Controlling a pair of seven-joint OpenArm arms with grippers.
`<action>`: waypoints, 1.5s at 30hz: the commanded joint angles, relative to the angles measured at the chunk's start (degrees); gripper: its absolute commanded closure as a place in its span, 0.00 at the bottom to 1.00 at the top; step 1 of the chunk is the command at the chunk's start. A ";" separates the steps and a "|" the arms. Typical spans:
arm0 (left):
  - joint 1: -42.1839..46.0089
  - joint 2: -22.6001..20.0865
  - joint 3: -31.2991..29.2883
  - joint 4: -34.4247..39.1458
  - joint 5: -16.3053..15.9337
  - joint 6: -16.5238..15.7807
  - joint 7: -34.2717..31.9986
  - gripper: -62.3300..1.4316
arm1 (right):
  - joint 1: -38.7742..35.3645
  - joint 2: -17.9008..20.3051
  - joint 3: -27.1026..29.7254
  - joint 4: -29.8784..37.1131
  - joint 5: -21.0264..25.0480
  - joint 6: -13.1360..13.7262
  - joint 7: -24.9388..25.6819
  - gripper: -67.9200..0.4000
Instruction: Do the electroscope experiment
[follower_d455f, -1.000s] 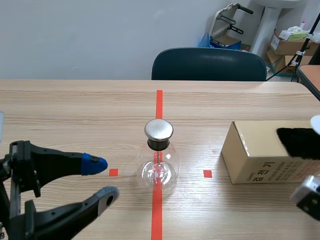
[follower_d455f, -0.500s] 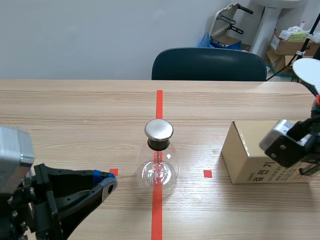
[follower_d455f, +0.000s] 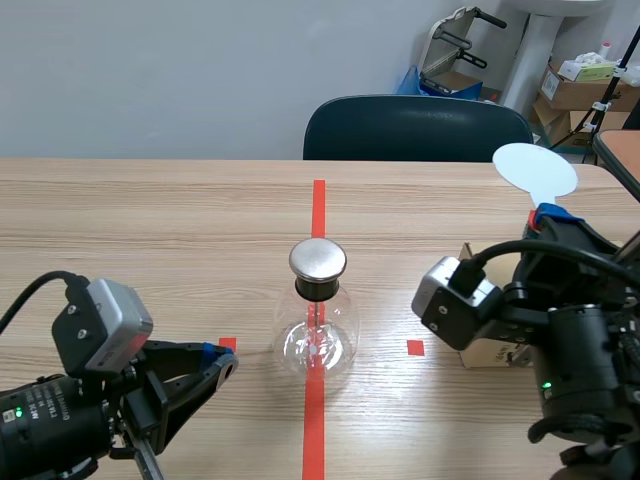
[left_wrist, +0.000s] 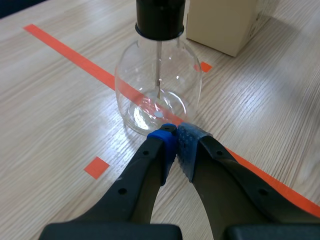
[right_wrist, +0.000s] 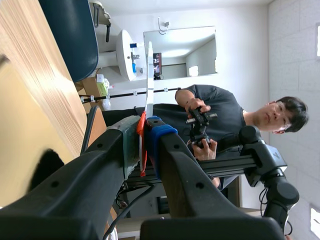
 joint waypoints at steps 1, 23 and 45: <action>-1.07 1.09 0.87 -0.55 -0.13 0.15 -0.79 0.95 | 0.37 1.29 -0.96 0.17 -0.98 -0.85 -1.86 0.98; -8.83 10.05 3.89 -15.47 -0.37 0.55 -2.03 0.95 | -0.74 2.51 -11.69 -1.20 -4.98 2.12 -12.22 0.98; -9.44 12.07 3.74 -17.75 -0.35 0.48 -2.03 0.95 | -3.02 3.48 -11.52 -1.84 -4.98 -1.29 -6.97 0.98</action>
